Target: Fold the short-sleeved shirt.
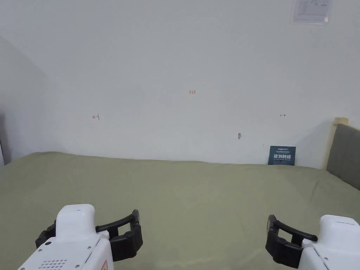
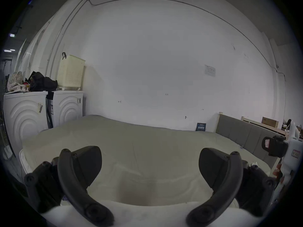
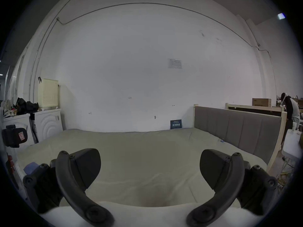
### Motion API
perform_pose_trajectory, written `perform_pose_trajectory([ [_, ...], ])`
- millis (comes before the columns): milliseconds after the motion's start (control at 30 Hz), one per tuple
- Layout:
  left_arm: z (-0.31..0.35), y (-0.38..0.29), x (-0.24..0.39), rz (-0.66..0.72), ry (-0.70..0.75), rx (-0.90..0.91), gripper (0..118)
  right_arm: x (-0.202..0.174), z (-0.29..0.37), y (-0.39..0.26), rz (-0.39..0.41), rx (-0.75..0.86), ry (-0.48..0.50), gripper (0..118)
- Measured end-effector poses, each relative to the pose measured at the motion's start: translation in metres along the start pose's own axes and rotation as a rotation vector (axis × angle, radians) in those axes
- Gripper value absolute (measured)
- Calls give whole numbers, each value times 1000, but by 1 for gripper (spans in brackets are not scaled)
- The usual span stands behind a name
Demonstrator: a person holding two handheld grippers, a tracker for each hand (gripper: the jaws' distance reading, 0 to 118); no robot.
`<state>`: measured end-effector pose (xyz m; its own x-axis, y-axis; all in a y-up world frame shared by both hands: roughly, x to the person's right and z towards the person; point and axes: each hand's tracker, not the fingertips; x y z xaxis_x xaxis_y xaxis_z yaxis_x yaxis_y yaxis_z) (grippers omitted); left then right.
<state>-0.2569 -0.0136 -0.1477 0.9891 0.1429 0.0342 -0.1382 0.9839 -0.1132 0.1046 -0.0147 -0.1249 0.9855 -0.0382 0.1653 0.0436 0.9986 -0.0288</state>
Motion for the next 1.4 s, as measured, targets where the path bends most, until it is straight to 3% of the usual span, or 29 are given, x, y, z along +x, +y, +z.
perform_pose_trajectory([
  [300,-5,-1,-3,-48,6,12,118,2,-2,-7,41,-11,49,117],
  [533,-6,-3,-3,-92,11,10,118,12,-4,0,-66,7,78,117],
  [600,-6,-2,-4,-92,4,11,118,11,-6,3,-52,7,62,117],
  [700,-6,0,-5,-80,-2,22,118,6,-7,5,29,19,9,117],
  [867,-6,4,-5,-78,0,21,118,4,-6,4,83,35,32,118],
  [1100,-5,3,-6,-73,-8,12,118,11,-1,11,14,11,137,118],
  [1267,-5,-1,-8,-50,-9,3,118,15,2,15,-19,75,109,118],
  [1400,-6,0,-7,-39,-10,4,118,19,-9,17,-49,9,97,118],
])
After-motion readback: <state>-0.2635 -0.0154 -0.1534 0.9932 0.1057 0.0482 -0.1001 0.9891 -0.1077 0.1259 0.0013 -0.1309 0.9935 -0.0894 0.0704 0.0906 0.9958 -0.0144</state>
